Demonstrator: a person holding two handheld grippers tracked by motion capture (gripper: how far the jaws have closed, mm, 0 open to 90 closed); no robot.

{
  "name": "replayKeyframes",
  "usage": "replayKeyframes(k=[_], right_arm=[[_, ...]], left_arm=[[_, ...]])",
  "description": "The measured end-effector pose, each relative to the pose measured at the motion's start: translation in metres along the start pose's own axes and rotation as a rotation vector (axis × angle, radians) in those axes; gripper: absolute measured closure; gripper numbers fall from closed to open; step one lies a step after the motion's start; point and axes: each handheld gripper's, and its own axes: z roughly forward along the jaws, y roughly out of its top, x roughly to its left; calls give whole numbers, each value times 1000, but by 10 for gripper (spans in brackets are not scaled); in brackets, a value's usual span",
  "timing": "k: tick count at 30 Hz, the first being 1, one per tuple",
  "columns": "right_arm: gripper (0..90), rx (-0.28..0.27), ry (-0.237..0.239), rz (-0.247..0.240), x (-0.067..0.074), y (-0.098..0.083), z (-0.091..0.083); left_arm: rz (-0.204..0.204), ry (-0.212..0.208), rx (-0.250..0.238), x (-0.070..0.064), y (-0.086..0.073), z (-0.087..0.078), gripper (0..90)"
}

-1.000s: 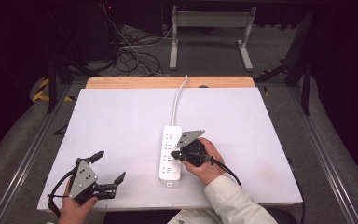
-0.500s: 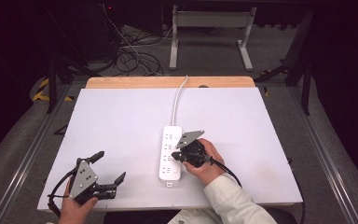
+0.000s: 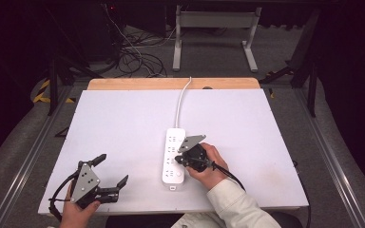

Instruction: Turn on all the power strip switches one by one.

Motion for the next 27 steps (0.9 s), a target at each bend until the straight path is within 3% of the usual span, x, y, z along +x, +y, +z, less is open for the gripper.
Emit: replayKeyframes(k=[5,6,7,8,10,27], right_arm=[[900,13,-17,-2,3,2,0],[900,-62,-35,-54,4,-1,-7],[900,-62,-35,-54,4,-1,-7],[900,-193,11,-16,0,2,-22],[900,-221,15,-4,-2,6,-32],[900,-214,8,-3,-4,6,-36]], left_arm=[[0,3,1,0,0,0,72],[-2,-1,-1,0,0,0,72],[-2,-1,-1,0,0,0,72],[-1,-1,-1,1,0,0,72],[-9,0,2,2,-1,1,72],[-16,2,0,1,-1,1,73]])
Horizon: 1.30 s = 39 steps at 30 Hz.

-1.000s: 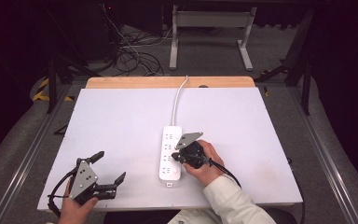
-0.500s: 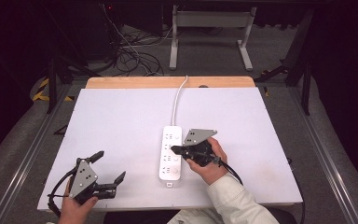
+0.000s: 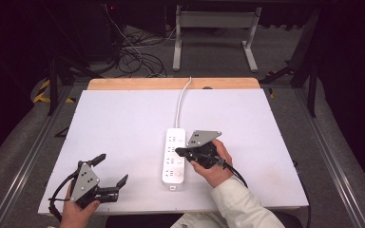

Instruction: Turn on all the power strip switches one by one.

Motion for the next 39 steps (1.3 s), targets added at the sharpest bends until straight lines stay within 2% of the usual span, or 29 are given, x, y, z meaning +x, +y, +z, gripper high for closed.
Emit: replayKeyframes(k=[10,20,30,39], right_arm=[[900,8,-9,10,-5,1,6],[900,83,-36,45,-20,-5,30],[900,120,-69,55,-24,-9,38],[900,141,-77,56,-26,-11,43]], left_arm=[[-1,-3,1,0,0,0,73],[7,-4,1,1,0,0,72],[2,-7,1,0,0,0,72],[2,-8,1,0,0,0,72]])
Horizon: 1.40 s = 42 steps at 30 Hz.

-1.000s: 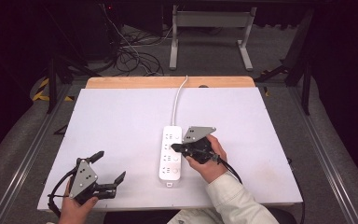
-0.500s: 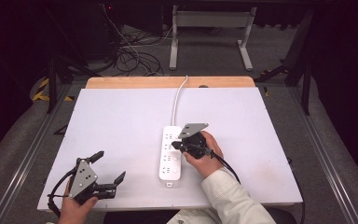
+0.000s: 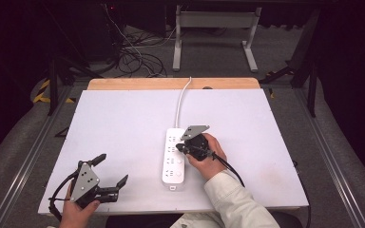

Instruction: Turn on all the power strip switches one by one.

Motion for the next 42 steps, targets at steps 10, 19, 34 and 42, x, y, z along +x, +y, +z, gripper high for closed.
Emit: replayKeyframes(k=[10,19,34,42], right_arm=[[900,-13,-7,8,2,-2,2],[900,-25,13,39,-1,-5,3],[900,28,-14,41,4,1,5],[900,-43,-12,-69,10,6,-14]], left_arm=[[2,2,-1,0,0,0,72],[3,3,-1,-1,0,0,72],[7,5,0,0,0,-1,72],[6,6,1,1,0,0,73]])
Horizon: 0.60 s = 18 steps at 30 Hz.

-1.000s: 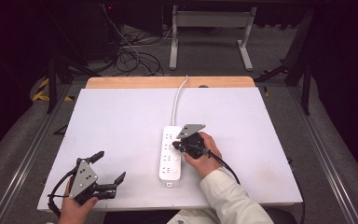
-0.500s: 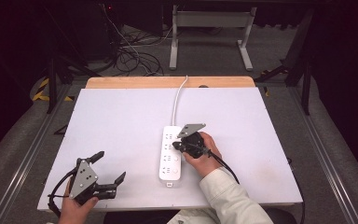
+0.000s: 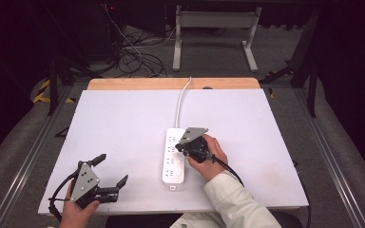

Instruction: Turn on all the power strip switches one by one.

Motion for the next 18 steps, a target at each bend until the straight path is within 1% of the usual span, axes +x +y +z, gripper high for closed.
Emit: replayKeyframes(k=[1,4,7,8,9,10,11,18], right_arm=[[900,-12,4,3,0,2,-4],[900,-43,23,20,3,7,-13],[900,-47,27,7,4,9,-15],[900,-48,31,17,5,9,-14],[900,-48,31,17,5,9,-14],[900,-49,34,16,4,9,-15],[900,-53,37,22,4,9,-15],[900,-61,38,28,2,10,-17]], left_arm=[[-15,-4,1,0,0,1,72],[-13,-5,5,1,-1,1,73],[-15,-2,-3,0,0,0,72],[-14,-3,-2,-1,0,0,73],[-3,-1,1,0,0,0,73],[-9,-3,0,-1,0,0,72],[-1,-1,1,0,0,0,73],[-12,-2,0,0,0,1,73]])
